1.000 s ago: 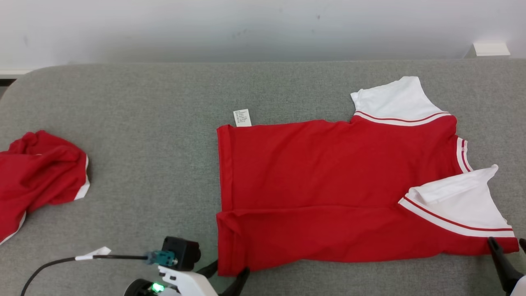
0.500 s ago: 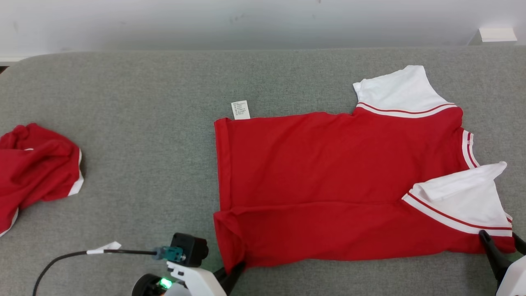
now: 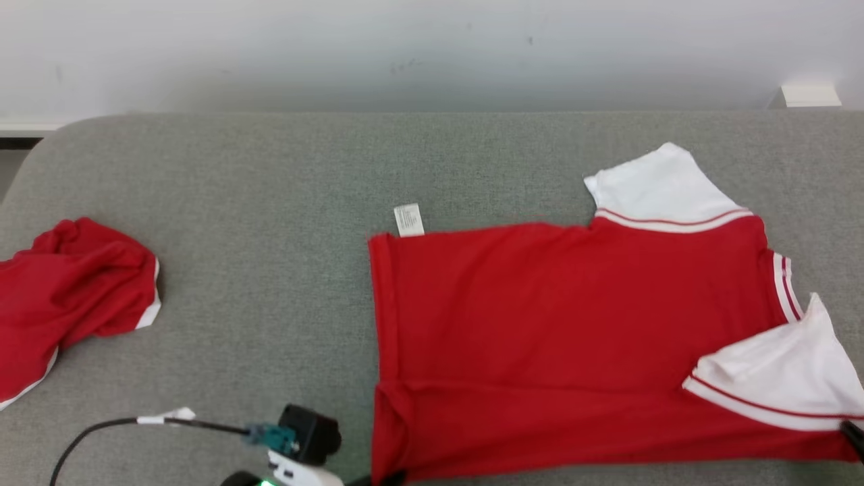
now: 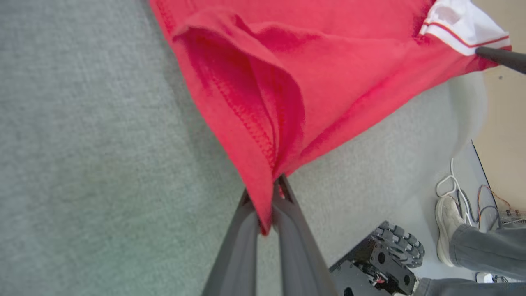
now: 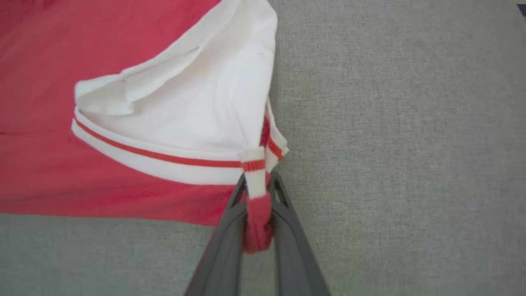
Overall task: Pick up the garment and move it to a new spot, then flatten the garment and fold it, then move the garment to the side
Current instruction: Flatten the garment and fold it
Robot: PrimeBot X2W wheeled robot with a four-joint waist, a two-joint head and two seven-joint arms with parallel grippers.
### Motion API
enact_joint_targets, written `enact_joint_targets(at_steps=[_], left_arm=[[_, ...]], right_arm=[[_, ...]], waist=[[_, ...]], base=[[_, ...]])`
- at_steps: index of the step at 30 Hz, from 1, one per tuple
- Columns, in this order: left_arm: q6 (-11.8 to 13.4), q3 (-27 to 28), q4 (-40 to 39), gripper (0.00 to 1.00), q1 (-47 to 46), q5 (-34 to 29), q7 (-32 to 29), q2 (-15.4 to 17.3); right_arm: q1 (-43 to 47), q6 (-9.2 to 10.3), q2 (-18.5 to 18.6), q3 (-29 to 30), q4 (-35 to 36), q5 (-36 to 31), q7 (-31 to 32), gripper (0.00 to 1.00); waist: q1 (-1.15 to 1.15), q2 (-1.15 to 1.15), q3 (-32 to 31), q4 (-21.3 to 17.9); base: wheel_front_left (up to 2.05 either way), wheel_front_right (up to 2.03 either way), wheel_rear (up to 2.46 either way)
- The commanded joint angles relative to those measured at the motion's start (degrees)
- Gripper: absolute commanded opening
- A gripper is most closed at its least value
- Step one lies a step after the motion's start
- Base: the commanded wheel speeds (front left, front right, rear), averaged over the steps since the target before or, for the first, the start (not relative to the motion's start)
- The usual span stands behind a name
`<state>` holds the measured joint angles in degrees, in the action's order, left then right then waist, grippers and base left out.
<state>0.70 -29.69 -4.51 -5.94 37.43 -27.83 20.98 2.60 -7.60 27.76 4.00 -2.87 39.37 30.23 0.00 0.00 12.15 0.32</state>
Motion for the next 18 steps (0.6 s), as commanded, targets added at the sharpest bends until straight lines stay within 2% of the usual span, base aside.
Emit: enact_joint_targets(at_steps=[1, 6, 10, 11, 12, 13, 14, 18], left_arm=[[0.0, 0.0, -0.7, 0.0, 1.2, 0.6, -0.4, 0.8], [0.9, -1.5, -6.7, 0.0, 6.6, 1.4, -2.6, 2.7], [2.5, -1.3, -7.8, 0.0, 9.5, 1.2, -2.0, 2.9], [2.9, -1.2, -7.4, 0.07, 9.9, 1.0, -1.6, 2.5], [3.2, -1.4, -7.0, 0.36, 10.2, 1.0, -1.3, 2.2], [3.4, -1.4, -6.6, 0.68, 10.4, 0.8, -1.0, 2.2], [3.8, -1.2, -6.1, 1.0, 10.3, 0.1, -0.8, 2.5], [4.8, 0.2, -6.0, 1.0, 10.1, 0.0, 0.1, 3.3]], right_arm=[[1.3, 0.21, 0.8, 0.5, 0.6, 0.5, 0.4, 0.0], [9.2, 0.2, 1.6, 1.3, 6.6, 4.4, 3.8, 0.0], [14.5, 0.19, 0.9, 1.2, 8.7, 5.3, 5.4, 0.0], [14.9, 0.19, 0.7, 1.0, 8.6, 4.7, 5.3, 0.14], [15.0, 0.19, 0.4, 0.8, 8.3, 4.2, 5.0, 0.43], [15.0, 0.19, 0.0, 0.6, 7.9, 4.0, 4.6, 1.0], [14.8, 0.19, -0.2, 0.5, 7.7, 4.0, 4.4, 1.0], [14.5, 0.19, 0.6, 1.5, 7.0, 3.3, 3.1, 1.0]], waist=[[0.0, 0.0, -0.3, 0.0], [0.0, 0.0, -0.5, 0.3], [0.0, 0.0, -0.6, 0.3], [0.0, 0.0, -0.7, 0.2], [0.0, 0.0, -0.8, 0.1], [0.0, 0.0, -1.1, 0.0], [0.0, 0.0, -1.2, -0.1], [0.0, 0.0, -1.9, -0.2]], base=[[0.0, 0.0, 0.0], [0.0, 0.0, 0.0], [0.0, 0.0, 0.0], [0.0, 0.0, 0.0], [0.0, 0.0, 0.0], [0.0, 0.0, 0.0], [0.0, 0.0, 0.0], [0.0, 0.0, 0.0]])
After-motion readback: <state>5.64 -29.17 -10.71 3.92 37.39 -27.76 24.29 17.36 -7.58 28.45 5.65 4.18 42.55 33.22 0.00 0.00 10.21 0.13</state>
